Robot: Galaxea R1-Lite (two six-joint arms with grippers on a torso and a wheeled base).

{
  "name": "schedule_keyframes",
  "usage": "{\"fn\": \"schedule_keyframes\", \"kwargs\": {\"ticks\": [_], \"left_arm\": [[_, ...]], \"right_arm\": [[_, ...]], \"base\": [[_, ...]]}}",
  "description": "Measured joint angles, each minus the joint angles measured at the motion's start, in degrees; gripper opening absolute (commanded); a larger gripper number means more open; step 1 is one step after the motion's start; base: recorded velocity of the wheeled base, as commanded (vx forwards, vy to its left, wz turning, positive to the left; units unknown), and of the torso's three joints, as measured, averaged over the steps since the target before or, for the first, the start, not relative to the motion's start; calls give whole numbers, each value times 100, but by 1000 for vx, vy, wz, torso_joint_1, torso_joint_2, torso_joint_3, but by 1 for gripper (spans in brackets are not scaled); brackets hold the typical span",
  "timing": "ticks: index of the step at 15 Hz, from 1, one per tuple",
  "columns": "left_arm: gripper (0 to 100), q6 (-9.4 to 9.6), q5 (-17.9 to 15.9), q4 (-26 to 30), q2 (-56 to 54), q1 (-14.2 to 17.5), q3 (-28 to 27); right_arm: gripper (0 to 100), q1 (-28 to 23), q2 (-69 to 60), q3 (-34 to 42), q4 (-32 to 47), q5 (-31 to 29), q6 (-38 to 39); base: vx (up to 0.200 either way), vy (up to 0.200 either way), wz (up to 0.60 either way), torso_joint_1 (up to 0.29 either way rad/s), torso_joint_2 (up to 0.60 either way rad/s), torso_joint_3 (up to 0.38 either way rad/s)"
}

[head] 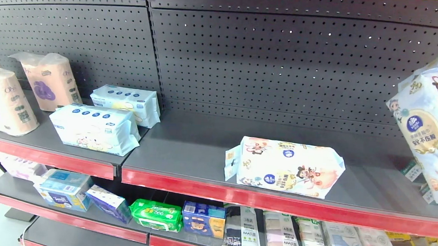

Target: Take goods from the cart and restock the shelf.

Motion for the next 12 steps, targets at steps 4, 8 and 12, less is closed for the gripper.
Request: {"fn": "schedule_keyframes", "kwargs": {"ticks": [4,8,12], "left_arm": [[100,268,-263,-16,83,571,-11],[100,458,-268,-9,46,649,-11],[100,436,-518,11,2,651,-28]], "right_arm": [[0,-51,610,-397,-9,232,-22],[0,266,1284,-568,-11,1083,-161],[0,329,1740,-775,-11,1291,-385]], "base": [[0,0,0,0,0,0],[0,0,0,0,0,0],[0,0,0,0,0,0]]}}
